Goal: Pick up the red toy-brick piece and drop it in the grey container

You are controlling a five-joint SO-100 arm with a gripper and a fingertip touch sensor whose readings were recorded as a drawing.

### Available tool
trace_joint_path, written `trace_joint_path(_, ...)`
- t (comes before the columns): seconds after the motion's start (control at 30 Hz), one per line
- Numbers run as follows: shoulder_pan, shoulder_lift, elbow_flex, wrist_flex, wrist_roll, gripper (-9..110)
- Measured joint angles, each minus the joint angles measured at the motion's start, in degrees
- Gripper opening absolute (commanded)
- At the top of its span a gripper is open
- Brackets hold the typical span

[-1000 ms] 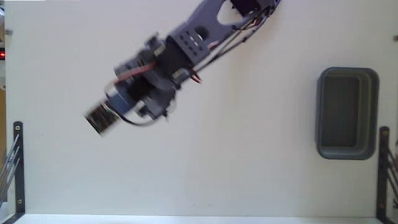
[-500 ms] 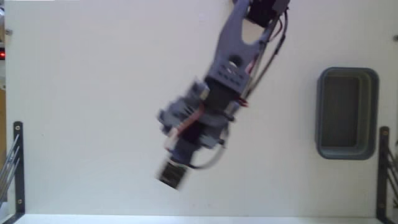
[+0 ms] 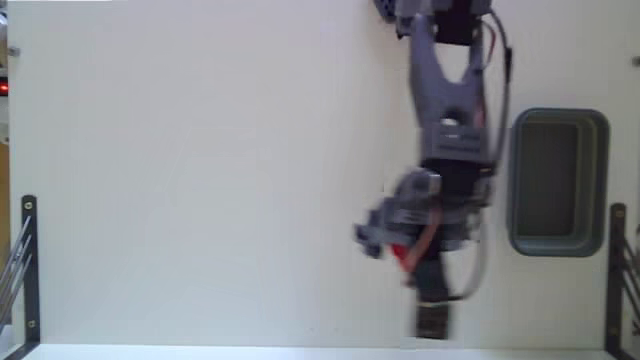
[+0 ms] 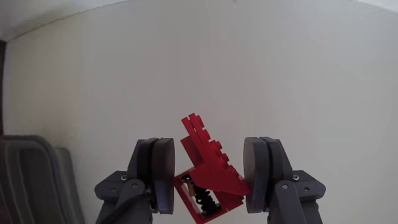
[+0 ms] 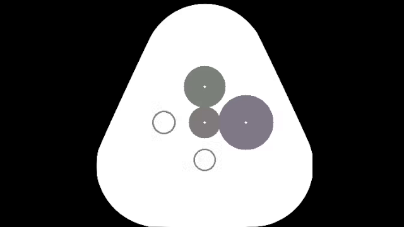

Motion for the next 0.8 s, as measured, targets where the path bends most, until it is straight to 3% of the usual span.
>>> trace_joint_path(0.8,-30.59,2.9,3.25,0.0,0.0,60)
